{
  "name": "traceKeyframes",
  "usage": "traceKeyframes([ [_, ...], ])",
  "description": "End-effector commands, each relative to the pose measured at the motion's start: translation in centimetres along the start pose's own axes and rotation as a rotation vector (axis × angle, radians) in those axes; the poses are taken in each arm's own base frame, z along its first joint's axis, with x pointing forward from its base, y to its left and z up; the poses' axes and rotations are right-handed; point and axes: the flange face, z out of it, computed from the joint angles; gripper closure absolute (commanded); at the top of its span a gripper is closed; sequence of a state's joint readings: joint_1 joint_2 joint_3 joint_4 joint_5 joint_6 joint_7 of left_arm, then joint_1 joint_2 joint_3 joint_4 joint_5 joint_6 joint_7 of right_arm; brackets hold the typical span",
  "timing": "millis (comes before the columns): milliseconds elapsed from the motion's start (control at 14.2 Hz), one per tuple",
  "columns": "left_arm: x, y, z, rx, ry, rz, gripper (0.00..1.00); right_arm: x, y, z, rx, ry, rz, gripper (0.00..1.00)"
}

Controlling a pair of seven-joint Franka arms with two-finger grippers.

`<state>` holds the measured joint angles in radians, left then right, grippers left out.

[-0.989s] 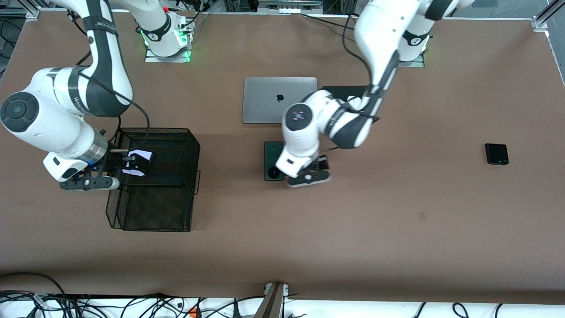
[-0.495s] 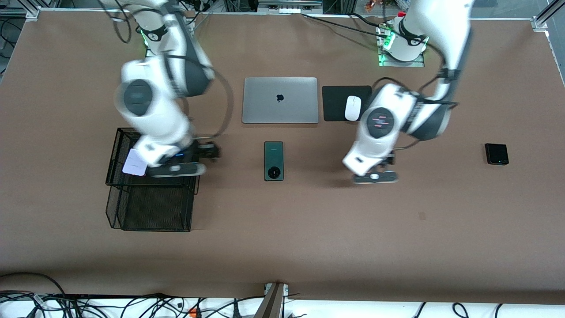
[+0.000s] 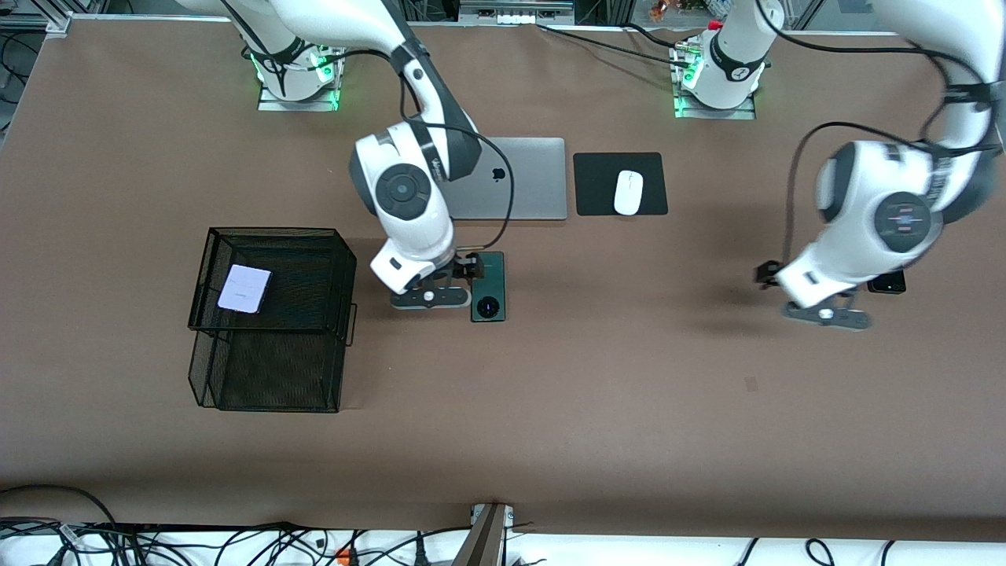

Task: Place phones with both arms
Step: 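Set the green phone mid-table with the left gripper while the right gripper reaches it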

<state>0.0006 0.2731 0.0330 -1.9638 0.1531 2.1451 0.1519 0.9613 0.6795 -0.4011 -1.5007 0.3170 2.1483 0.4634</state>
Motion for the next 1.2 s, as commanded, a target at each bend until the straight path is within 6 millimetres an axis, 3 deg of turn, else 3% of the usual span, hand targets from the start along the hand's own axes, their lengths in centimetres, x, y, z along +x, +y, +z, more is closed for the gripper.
traceKeyframes([
  [0,-2.1,-5.2,0.4,-0.012,0.039,0.036,0.00,-0.5,-2.7,2.8,0.044,0.036,0.060,0.00],
  [283,-4.9,-10.2,3.6,-0.006,0.098,-0.029,0.00,-2.1,-5.0,7.4,0.077,0.076,0.048,0.00],
  [424,-6.4,-12.1,5.5,0.004,0.133,-0.025,0.00,-2.3,-5.0,8.9,0.068,0.071,0.038,0.00],
  [989,-12.6,-21.3,12.2,0.027,0.175,-0.062,0.00,-3.7,-5.3,10.8,0.044,0.049,-0.069,0.00],
  [1131,-13.3,-22.0,14.3,0.033,0.195,-0.092,0.00,-4.0,-4.9,11.4,0.033,0.037,-0.133,0.00],
])
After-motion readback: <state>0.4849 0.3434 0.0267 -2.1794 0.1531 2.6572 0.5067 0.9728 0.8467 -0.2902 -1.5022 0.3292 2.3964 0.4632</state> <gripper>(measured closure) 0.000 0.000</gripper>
